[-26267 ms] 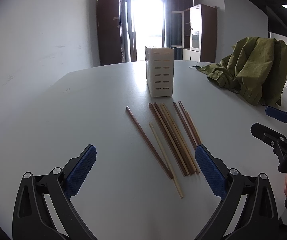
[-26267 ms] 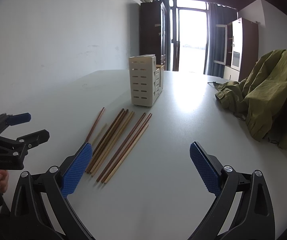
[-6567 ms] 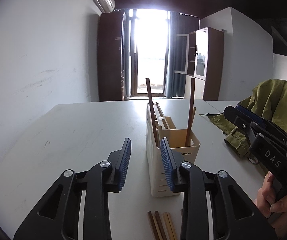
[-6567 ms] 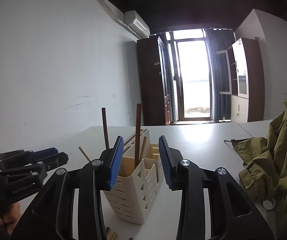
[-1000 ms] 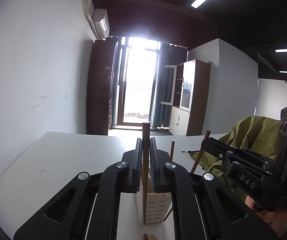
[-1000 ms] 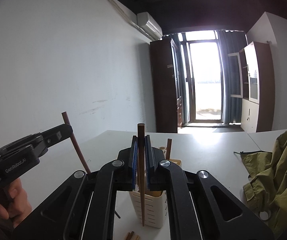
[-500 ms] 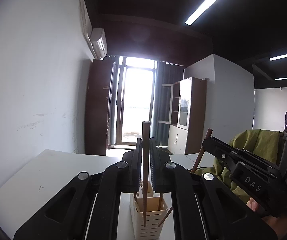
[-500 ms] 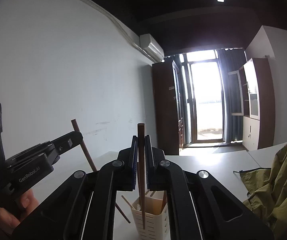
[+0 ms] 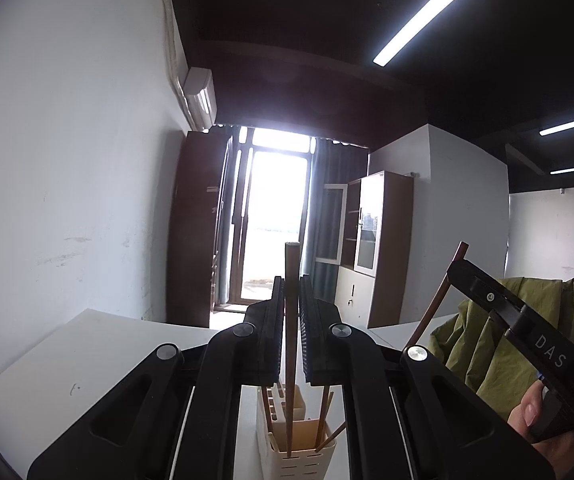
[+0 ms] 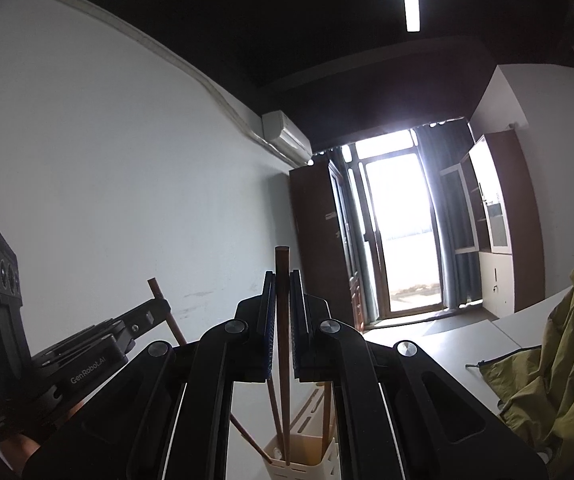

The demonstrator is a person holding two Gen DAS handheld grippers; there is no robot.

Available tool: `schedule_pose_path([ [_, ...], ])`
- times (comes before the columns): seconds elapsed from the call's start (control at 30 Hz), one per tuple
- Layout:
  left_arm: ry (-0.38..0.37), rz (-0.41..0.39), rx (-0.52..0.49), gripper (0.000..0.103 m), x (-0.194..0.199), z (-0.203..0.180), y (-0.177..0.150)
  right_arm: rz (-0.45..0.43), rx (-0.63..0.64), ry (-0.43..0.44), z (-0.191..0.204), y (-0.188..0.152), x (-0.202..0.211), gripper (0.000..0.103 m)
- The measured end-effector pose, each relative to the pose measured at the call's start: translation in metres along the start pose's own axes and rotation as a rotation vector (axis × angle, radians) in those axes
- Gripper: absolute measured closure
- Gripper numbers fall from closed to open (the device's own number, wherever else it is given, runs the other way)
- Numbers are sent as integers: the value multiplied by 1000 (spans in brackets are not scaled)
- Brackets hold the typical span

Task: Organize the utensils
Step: 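Lift both held chopsticks and lower them upright into the white holder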

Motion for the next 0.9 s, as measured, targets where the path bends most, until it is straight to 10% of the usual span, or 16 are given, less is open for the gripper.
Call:
schedule_pose_path([
  [0.43, -22, -53, 4, 96, -4, -1, 7, 27, 20, -18, -8, -9, -34, 96],
  [0.9, 26, 141, -14, 96, -72, 1, -19, 148, 49, -26, -13, -28, -61, 95],
])
Point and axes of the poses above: each gripper's, at about its wrist camera, not at the fingertips, and x roughly against the way its jaws point, z to its left, y to its top, the point moved 7 cm from there along -x, roughly the way its jaws point, and after that the axes turned 15 degrees about z, right-handed, at the moved point
